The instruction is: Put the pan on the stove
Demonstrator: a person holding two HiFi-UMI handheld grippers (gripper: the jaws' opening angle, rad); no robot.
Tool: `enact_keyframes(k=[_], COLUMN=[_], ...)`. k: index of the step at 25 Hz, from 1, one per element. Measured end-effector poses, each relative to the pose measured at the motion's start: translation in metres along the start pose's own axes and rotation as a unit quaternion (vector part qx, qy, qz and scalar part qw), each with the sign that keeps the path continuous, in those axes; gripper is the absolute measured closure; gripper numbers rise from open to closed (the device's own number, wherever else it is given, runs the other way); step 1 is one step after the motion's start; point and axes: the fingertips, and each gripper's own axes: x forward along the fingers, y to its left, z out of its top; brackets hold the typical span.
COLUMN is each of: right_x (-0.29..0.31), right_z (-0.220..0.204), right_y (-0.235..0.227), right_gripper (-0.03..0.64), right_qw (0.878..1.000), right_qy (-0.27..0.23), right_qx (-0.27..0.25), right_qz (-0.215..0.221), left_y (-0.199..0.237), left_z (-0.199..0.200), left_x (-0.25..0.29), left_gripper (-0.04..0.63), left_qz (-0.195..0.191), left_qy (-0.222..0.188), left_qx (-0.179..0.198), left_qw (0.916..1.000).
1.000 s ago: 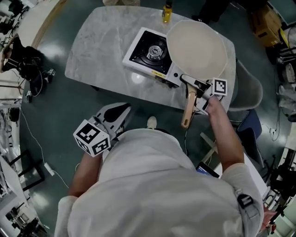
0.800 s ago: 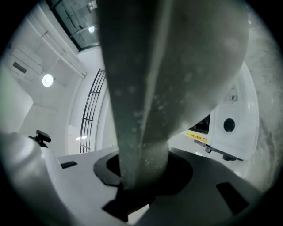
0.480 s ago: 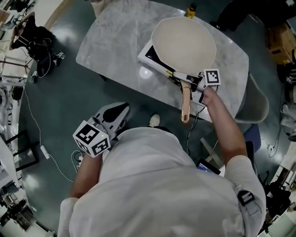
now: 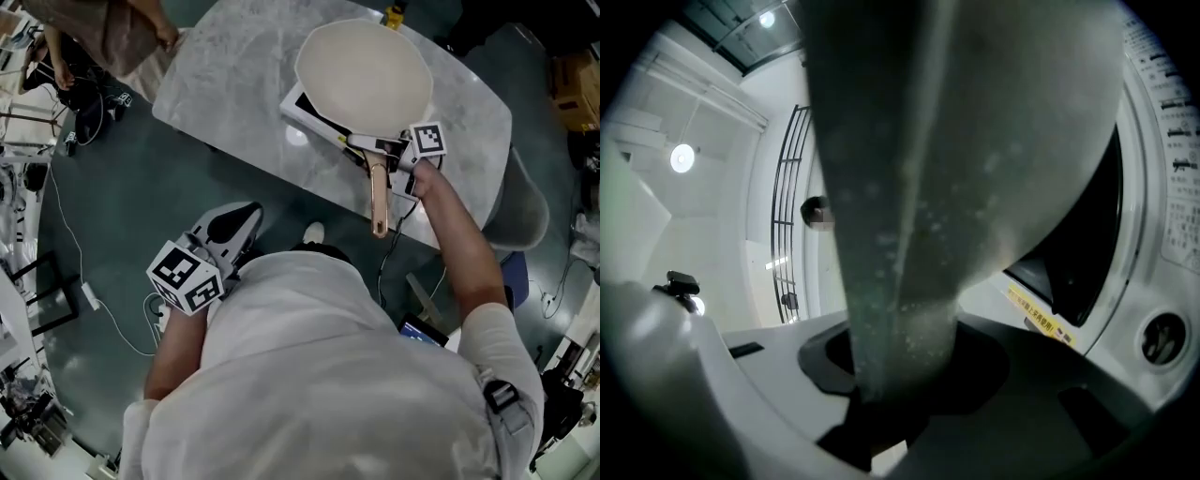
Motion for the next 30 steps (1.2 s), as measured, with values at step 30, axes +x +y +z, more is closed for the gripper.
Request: enact_keyframes(k=[30], right_x=[-0.043], right_z=[0.003], right_y=[-0.002], right_gripper=[0.295], right_qw=[0.995], right_qy=[-0.095], right_qx=[0.002], right_qz=[-0.02], left_y=[-0.004], left_z=[0.001], left_x=[0.021], left_gripper=[0.574], left_qz=[-0.074], left_qy=[0.032], left_qx=[0.018], left_qw=[0.9966])
